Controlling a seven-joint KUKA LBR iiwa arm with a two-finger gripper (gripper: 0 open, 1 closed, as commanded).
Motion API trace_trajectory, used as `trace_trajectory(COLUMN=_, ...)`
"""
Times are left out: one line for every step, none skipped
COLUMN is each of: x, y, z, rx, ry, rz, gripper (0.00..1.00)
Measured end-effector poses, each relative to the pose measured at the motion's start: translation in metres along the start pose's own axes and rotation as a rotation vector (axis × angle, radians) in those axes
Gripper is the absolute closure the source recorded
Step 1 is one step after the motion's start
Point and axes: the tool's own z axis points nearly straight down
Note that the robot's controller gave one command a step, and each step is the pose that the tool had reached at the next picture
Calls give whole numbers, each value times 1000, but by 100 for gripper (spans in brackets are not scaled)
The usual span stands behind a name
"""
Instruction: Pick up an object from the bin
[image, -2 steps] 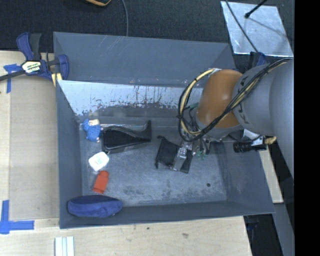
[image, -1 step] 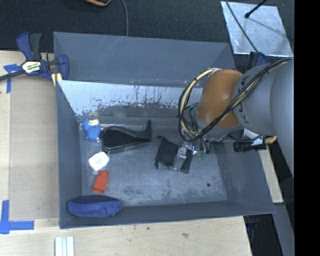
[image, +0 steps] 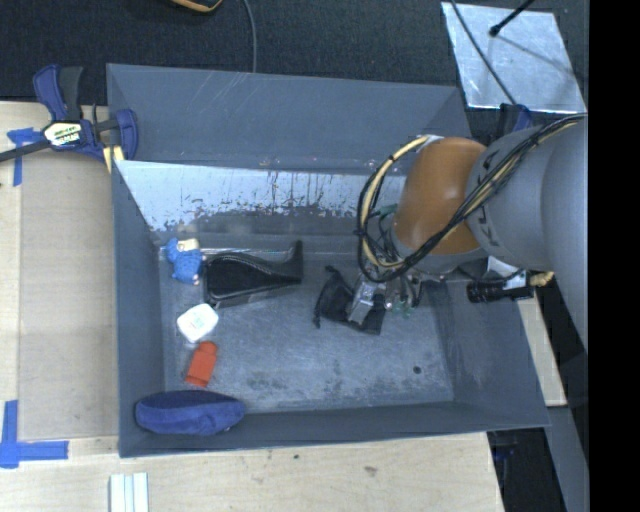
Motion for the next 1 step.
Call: trace_trajectory(x=-2, y=0, z=-19, rx=-2, ry=-5, rz=-3, gripper=100)
